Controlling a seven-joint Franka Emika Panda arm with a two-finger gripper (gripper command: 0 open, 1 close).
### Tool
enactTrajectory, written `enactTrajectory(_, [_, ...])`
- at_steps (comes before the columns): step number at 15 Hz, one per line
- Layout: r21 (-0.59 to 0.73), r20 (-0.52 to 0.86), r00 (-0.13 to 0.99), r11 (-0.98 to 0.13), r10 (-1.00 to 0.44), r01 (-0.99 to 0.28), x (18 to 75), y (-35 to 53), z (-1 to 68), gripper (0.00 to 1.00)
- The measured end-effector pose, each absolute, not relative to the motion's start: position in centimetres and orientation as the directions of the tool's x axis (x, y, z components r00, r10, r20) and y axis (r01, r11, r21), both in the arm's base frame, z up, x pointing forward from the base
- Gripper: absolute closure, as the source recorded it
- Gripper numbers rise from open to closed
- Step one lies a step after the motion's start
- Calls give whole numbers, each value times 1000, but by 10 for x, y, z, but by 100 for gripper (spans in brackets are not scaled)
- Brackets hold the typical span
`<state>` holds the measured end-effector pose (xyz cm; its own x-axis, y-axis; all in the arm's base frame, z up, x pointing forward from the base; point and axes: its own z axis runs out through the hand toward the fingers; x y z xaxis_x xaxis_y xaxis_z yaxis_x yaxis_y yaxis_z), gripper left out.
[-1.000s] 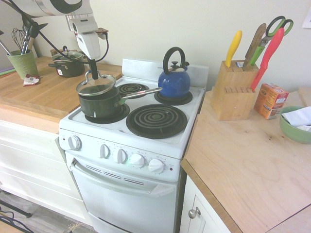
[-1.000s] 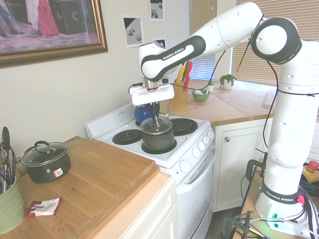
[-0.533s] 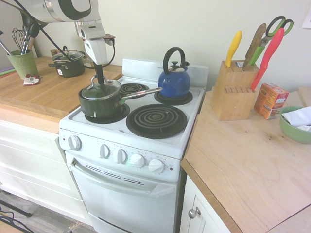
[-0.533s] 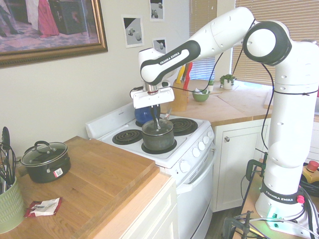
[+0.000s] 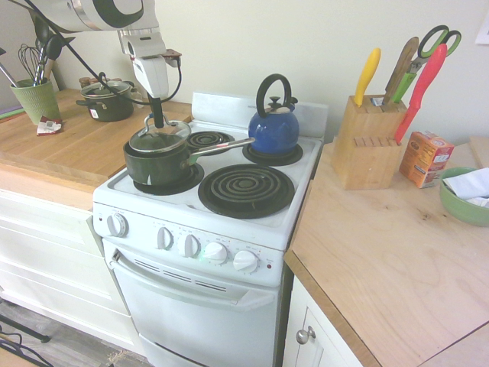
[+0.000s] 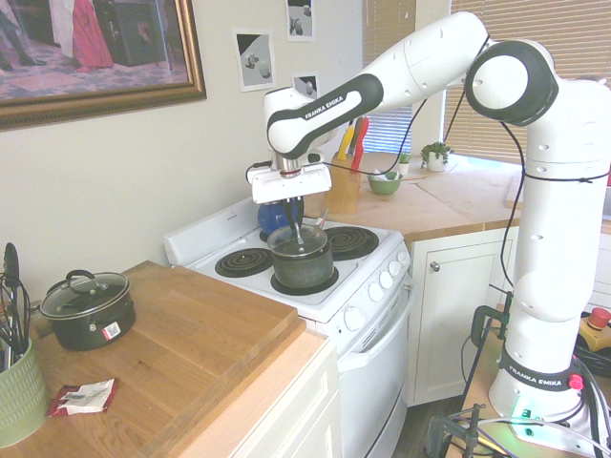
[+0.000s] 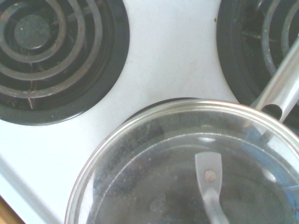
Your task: Cover the lid of the pot
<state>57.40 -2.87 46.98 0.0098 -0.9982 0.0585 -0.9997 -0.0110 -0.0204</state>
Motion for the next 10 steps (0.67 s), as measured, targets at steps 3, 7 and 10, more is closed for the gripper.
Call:
enactTrajectory(3, [-13, 57, 19, -20, -998, -1000, 573, -23, 467, 100])
enactTrajectory(7, [7, 56, 25, -24, -998, -1000, 570, -21, 461, 100])
enactTrajectory(10, [22, 56, 22, -21, -998, -1000, 567, -22, 461, 100])
